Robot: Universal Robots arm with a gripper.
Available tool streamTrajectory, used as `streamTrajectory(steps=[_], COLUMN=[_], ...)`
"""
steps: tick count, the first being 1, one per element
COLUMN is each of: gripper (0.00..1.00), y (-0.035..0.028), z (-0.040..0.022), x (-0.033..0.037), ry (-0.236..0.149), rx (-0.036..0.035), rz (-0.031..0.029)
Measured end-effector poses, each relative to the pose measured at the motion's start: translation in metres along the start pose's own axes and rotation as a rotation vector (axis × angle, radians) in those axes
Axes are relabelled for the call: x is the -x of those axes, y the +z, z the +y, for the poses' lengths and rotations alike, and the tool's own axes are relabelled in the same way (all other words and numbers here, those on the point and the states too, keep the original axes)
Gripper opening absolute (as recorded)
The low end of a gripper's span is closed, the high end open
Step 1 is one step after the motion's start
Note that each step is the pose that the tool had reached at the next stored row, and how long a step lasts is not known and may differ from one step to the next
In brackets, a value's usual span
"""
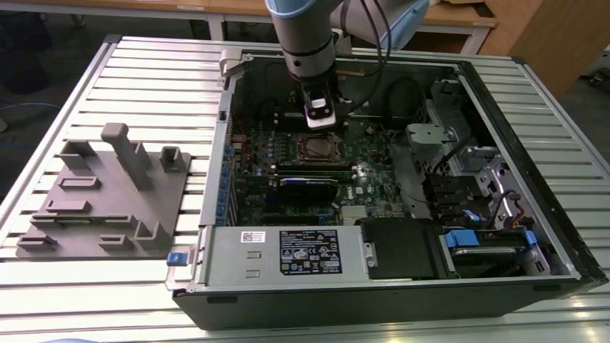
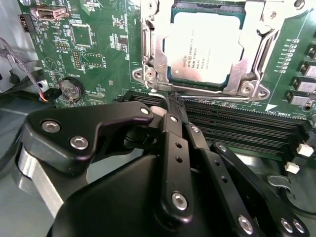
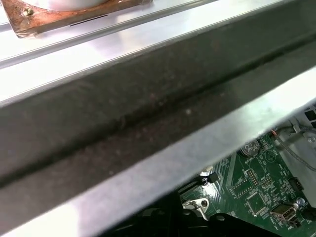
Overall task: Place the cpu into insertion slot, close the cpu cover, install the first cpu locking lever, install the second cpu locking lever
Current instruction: 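Install the first cpu locking lever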
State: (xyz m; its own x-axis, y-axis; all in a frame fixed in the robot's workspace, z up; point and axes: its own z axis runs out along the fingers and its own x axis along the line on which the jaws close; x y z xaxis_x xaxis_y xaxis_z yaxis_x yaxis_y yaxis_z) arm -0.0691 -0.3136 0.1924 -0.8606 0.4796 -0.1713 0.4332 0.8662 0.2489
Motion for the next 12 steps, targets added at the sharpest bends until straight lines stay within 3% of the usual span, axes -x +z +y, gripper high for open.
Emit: streamTrajectory(steps=[12], gripper=[0.11], y=[0.0001], z=[-0.0023], x=[0.0014], ry=[0.000], rx=[-0.0007], rz=[-0.0004])
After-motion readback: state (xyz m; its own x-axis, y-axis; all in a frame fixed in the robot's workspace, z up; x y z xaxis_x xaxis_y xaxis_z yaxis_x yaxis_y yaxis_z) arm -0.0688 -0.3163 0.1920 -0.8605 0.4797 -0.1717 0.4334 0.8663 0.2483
